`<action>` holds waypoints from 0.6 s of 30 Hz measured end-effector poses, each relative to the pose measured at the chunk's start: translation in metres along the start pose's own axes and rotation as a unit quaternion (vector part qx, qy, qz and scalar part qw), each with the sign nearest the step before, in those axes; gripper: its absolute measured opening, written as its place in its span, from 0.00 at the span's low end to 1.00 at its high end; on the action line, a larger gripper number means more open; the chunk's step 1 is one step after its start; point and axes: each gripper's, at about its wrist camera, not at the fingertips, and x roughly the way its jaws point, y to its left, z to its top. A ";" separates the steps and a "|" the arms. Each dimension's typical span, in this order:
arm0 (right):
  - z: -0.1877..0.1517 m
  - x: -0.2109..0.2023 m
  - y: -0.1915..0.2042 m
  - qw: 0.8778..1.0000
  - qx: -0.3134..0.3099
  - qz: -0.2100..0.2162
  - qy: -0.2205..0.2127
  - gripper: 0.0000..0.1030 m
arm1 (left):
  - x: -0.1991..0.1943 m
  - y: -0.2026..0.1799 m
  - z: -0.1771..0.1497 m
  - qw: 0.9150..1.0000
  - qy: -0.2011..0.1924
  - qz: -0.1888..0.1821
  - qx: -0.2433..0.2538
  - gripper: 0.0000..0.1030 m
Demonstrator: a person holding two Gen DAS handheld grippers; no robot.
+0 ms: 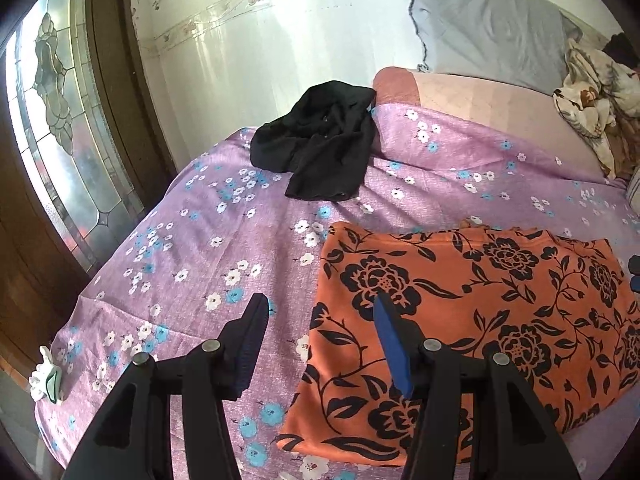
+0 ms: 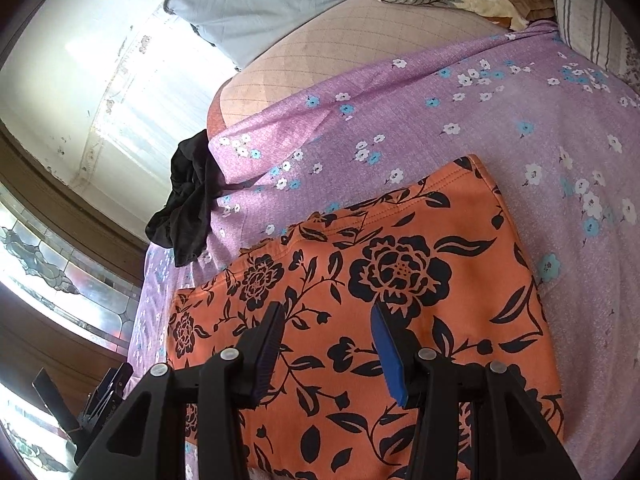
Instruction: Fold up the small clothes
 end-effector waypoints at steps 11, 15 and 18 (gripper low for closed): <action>-0.002 -0.003 -0.006 1.000 -0.004 -0.009 0.005 0.47 | -0.007 -0.018 -0.001 1.000 -0.011 -0.011 0.021 0.54; -0.002 -0.007 -0.011 1.000 -0.003 -0.014 0.005 0.47 | -0.009 -0.021 -0.002 1.000 -0.013 -0.013 0.024 0.54; -0.003 -0.010 -0.014 1.000 -0.002 -0.016 0.004 0.47 | -0.010 -0.023 -0.003 0.999 -0.008 -0.018 0.026 0.60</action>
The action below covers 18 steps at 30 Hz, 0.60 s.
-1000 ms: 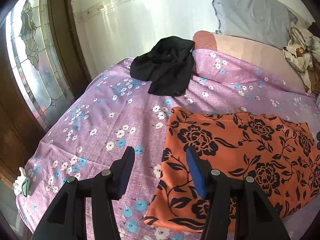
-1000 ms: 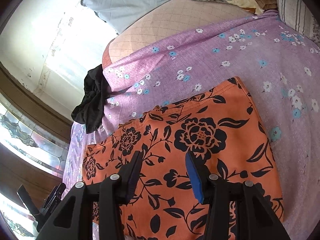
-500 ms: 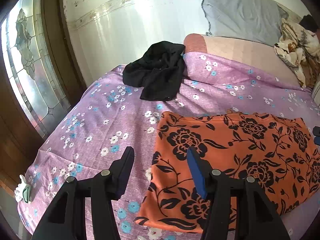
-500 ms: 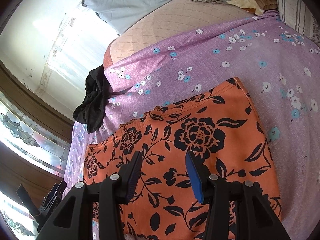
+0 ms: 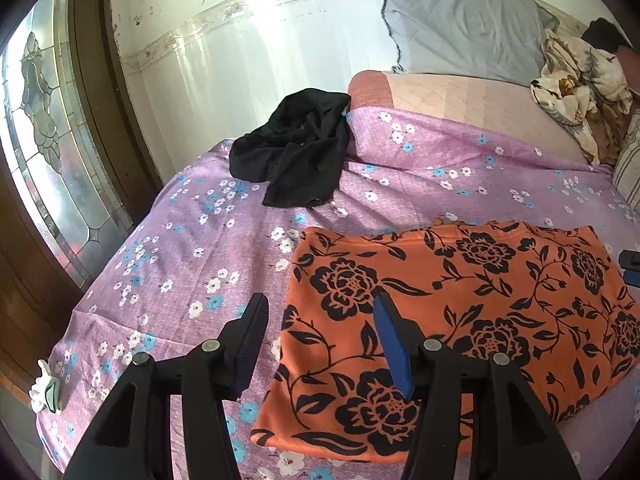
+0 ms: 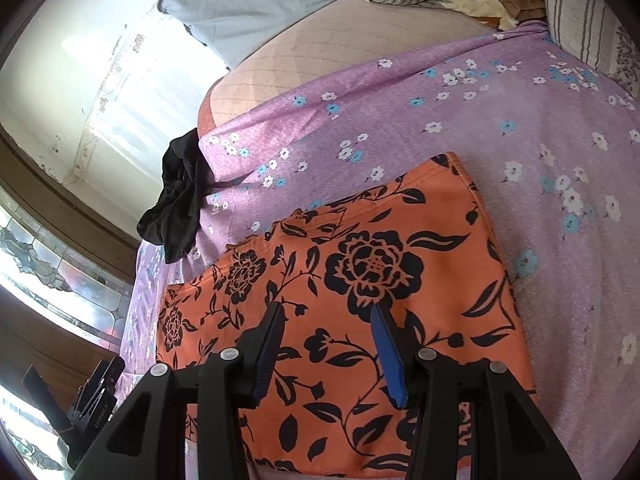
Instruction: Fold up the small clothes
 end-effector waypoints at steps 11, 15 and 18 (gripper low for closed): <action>-0.046 -0.004 0.047 0.995 -0.048 0.064 0.051 0.38 | 0.027 0.075 -0.057 0.969 0.152 -0.015 -0.192 0.72; -0.071 0.018 0.077 0.993 -0.075 0.054 0.077 0.32 | 0.015 0.073 -0.082 0.961 0.164 -0.047 -0.216 0.72; -0.083 0.040 0.089 0.991 -0.080 0.040 0.099 0.31 | 0.011 0.066 -0.087 0.957 0.157 -0.085 -0.227 0.55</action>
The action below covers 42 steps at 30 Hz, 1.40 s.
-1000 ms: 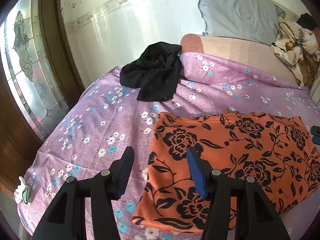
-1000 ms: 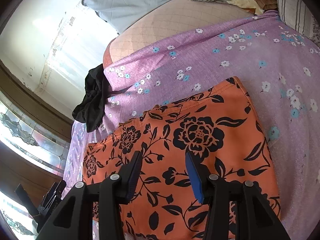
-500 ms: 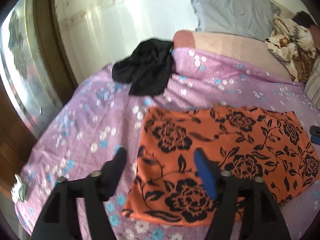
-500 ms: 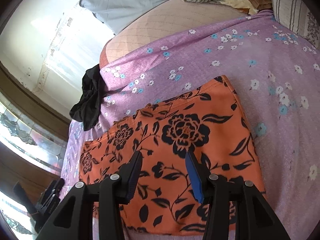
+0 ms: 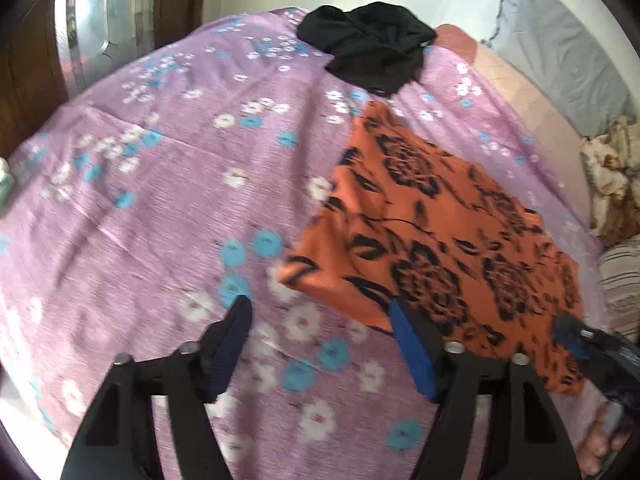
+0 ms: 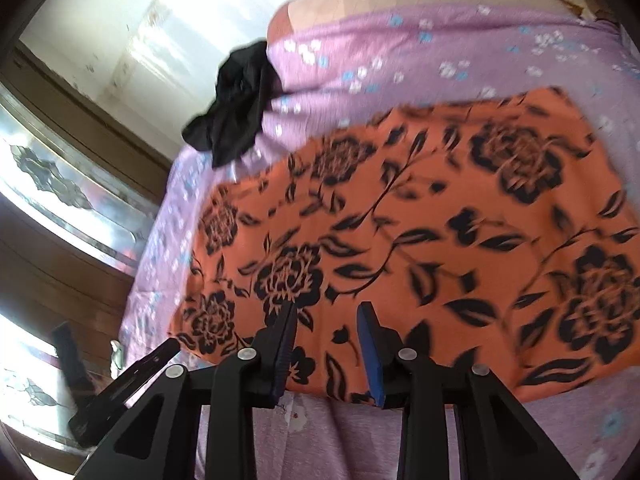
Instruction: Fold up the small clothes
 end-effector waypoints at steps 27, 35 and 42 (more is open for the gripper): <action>0.006 0.047 -0.010 0.995 0.011 0.058 0.083 0.30 | 0.037 -0.041 0.035 0.994 -0.048 -0.102 -0.005 0.16; 0.041 -0.028 -0.084 0.994 0.085 0.070 -0.007 0.34 | -0.006 -0.161 0.031 0.975 -0.081 -0.106 0.178 0.15; 0.048 -0.087 -0.168 0.977 0.174 0.100 -0.073 0.34 | 0.011 -0.278 -0.019 0.942 -0.028 -0.149 0.298 0.16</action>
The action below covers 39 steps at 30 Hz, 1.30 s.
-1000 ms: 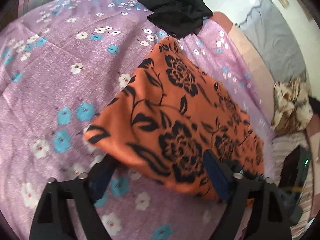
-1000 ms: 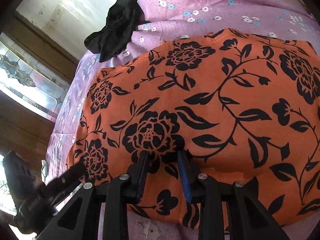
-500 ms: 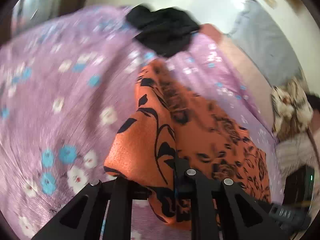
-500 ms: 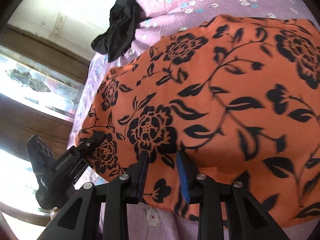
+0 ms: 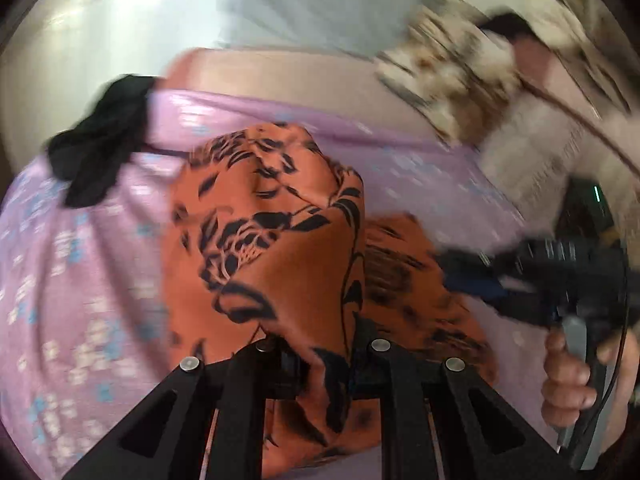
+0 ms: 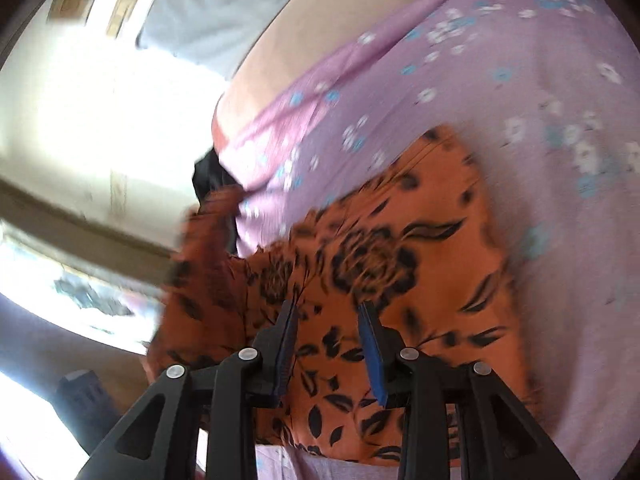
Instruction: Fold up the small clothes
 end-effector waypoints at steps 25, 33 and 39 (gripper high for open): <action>-0.008 0.072 0.040 0.986 -0.095 -0.139 -0.002 0.15 | -0.005 0.100 -0.049 0.997 0.031 -0.034 -0.066 0.76; 0.008 -0.010 0.037 0.980 -0.091 -0.135 -0.116 0.15 | 0.003 0.068 -0.048 0.998 0.021 -0.056 -0.035 0.77; 0.021 0.018 -0.033 0.981 0.037 -0.189 -0.015 0.28 | 0.025 0.055 -0.065 0.995 0.073 -0.055 -0.025 0.77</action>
